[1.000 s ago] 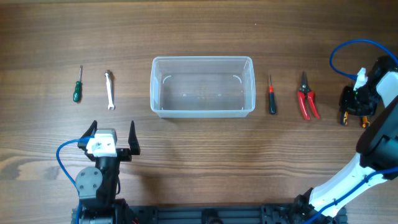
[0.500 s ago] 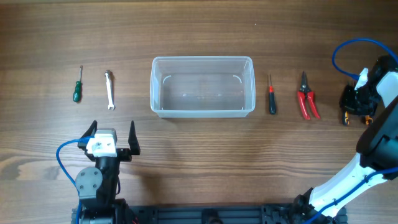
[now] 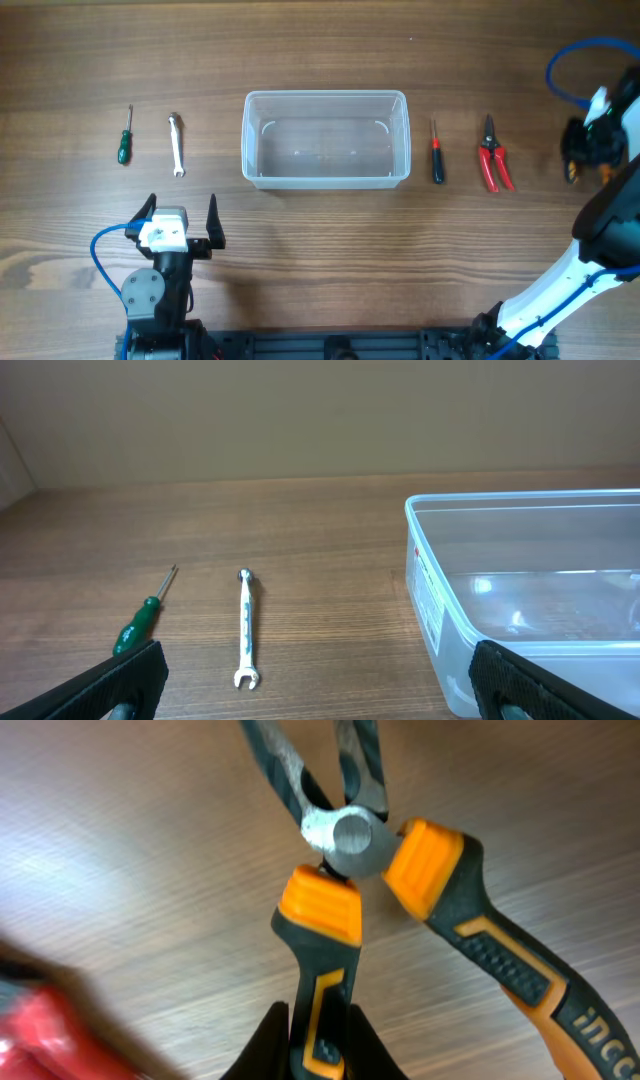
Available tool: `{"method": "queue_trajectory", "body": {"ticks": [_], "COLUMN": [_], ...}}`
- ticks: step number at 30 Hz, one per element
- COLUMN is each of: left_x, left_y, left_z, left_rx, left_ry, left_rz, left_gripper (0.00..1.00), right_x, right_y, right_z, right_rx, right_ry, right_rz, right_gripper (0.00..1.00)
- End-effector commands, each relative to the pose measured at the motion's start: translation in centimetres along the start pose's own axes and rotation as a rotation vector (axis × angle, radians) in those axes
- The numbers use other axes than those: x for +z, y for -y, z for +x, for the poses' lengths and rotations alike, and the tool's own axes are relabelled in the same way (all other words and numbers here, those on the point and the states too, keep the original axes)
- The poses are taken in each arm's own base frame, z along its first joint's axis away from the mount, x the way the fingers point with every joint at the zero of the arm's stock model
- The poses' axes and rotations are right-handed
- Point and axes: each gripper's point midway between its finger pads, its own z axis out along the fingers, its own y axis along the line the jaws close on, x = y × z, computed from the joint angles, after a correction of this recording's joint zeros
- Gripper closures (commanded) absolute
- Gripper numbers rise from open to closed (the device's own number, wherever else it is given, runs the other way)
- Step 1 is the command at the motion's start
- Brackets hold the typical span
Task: Pack container
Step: 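Lift the pliers and carry them over the clear container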
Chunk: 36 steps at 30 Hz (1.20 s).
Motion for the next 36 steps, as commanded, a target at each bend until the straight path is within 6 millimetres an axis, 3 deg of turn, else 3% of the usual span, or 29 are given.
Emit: {"method": "queue_trajectory", "body": {"ticks": [1, 5, 8, 14, 20, 24, 30, 36], "left_x": [0.0, 0.0, 0.0, 0.0, 0.0, 0.0, 0.0, 0.0], "left_y": [-0.1, -0.1, -0.1, -0.1, -0.1, -0.1, -0.1, -0.1], "left_z": [0.1, 0.1, 0.1, 0.1, 0.1, 0.1, 0.1, 0.1], "left_rx": [-0.009, -0.009, -0.009, -0.009, -0.009, -0.009, -0.009, -0.009], "left_ry": [0.004, 0.004, 0.004, 0.004, 0.004, 0.004, 0.004, 0.004], "left_rz": [-0.005, -0.005, -0.005, -0.005, -0.005, -0.005, -0.005, -0.005], "left_gripper": [0.0, 0.0, 0.0, 0.0, 0.0, 0.0, 0.0, 0.0], "right_x": [-6.3, -11.8, -14.0, -15.5, -16.4, -16.9, -17.2, -17.5], "right_y": [-2.0, -9.3, -14.4, -25.4, -34.3, -37.9, -40.8, -42.7], "right_z": [-4.2, -4.5, -3.1, 2.7, 9.1, 13.1, 17.9, 19.1], "right_rx": [-0.099, -0.386, -0.573, -0.999, -1.344, -1.469, -1.594, -1.617], "right_ry": [0.137, 0.201, 0.213, 0.177, 0.182, 0.173, 0.134, 0.16], "right_rz": [0.02, -0.105, -0.139, -0.18, -0.215, -0.235, -0.337, -0.405], "right_gripper": [0.96, 0.96, 0.96, 0.96, 0.96, 0.96, 0.96, 0.95]}}
